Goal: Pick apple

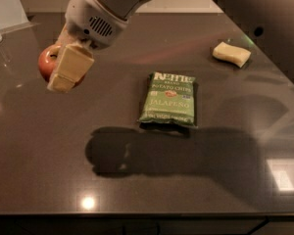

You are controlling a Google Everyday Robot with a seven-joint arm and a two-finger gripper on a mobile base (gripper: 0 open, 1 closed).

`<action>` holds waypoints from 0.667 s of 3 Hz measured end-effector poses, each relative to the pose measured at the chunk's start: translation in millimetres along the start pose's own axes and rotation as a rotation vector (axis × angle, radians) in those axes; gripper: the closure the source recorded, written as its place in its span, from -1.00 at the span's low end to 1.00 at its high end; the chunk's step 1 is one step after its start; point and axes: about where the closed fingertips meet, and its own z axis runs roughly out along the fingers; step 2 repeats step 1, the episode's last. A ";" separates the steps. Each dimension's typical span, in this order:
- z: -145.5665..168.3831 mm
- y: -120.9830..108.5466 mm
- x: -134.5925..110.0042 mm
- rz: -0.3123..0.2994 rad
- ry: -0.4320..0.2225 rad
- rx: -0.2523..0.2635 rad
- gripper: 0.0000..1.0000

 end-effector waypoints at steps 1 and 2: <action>0.0 0.0 -0.1 0.000 0.000 0.000 1.00; 0.0 0.0 -0.1 0.000 0.000 0.000 1.00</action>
Offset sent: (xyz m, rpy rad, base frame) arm 0.0000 0.0000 0.0000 0.0000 0.0000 0.0000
